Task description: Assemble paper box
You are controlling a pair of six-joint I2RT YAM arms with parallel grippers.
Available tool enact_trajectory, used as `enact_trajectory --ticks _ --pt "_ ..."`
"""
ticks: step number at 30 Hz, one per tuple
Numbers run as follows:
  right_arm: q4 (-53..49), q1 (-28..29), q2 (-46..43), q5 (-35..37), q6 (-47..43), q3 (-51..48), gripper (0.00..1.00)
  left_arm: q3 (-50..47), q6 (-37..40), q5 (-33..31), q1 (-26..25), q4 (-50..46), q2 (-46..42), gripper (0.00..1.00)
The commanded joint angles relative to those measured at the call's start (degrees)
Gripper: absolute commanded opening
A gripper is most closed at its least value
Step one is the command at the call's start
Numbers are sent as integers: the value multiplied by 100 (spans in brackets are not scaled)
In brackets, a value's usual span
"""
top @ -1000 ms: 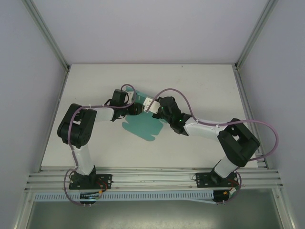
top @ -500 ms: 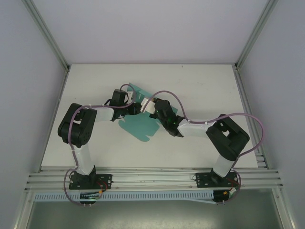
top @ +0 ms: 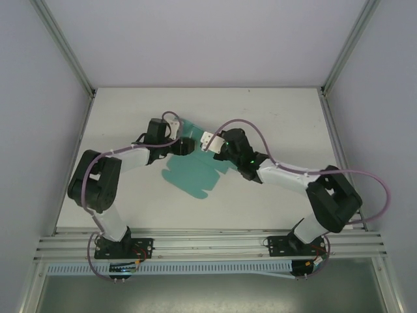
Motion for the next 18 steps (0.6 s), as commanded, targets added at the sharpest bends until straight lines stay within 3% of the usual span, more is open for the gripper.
enact_trajectory --ticks 1,7,12,18 --pt "-1277 -370 -402 -1415 212 426 0 -163 525 959 286 -54 -370 76" --pt "-1716 -692 -521 -2146 361 696 0 -329 959 2055 318 -117 -605 77" --pt "-1575 -875 -466 -2358 598 798 0 -413 917 2477 308 45 -586 77" --pt "-1419 -1007 -369 -2660 998 972 0 -416 772 2101 305 -14 -479 76"
